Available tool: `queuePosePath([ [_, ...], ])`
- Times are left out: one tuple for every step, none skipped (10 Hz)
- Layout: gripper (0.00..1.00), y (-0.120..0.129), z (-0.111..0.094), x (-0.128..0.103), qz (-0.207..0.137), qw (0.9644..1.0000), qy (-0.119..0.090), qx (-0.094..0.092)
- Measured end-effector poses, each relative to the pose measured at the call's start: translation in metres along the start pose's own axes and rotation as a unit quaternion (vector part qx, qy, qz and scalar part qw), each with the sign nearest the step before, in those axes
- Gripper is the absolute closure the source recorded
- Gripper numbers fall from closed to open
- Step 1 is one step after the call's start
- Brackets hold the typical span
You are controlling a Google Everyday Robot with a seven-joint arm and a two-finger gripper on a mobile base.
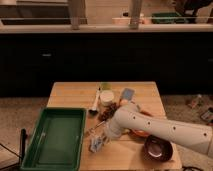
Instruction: Place towel in table surface
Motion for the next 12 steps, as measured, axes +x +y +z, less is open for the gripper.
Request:
queuePosePath([
  [0.69, 0.002, -0.002, 0.001, 0.003, 1.0000, 0.001, 0.003],
  [0.58, 0.004, -0.004, 0.003, 0.004, 1.0000, 0.001, 0.005],
  [0.50, 0.004, -0.003, 0.002, 0.001, 1.0000, -0.002, 0.005],
  [0.40, 0.006, -0.004, 0.004, -0.001, 1.0000, -0.005, 0.006],
  [0.30, 0.007, -0.006, 0.006, -0.001, 0.9999, -0.007, 0.007],
  [0.22, 0.007, -0.008, 0.007, -0.004, 0.9999, -0.010, 0.006],
  [0.20, 0.006, -0.009, 0.006, -0.008, 0.9999, -0.012, 0.006],
  [0.20, 0.005, -0.011, 0.005, -0.012, 0.9998, -0.013, 0.005],
  [0.20, 0.006, -0.013, 0.005, -0.013, 0.9998, -0.013, 0.004],
  [0.20, 0.009, -0.016, 0.006, -0.012, 0.9998, -0.013, 0.002],
  [0.20, 0.011, -0.020, 0.007, -0.011, 0.9999, -0.011, 0.001],
  [0.20, 0.013, -0.023, 0.007, -0.010, 0.9999, -0.008, -0.002],
])
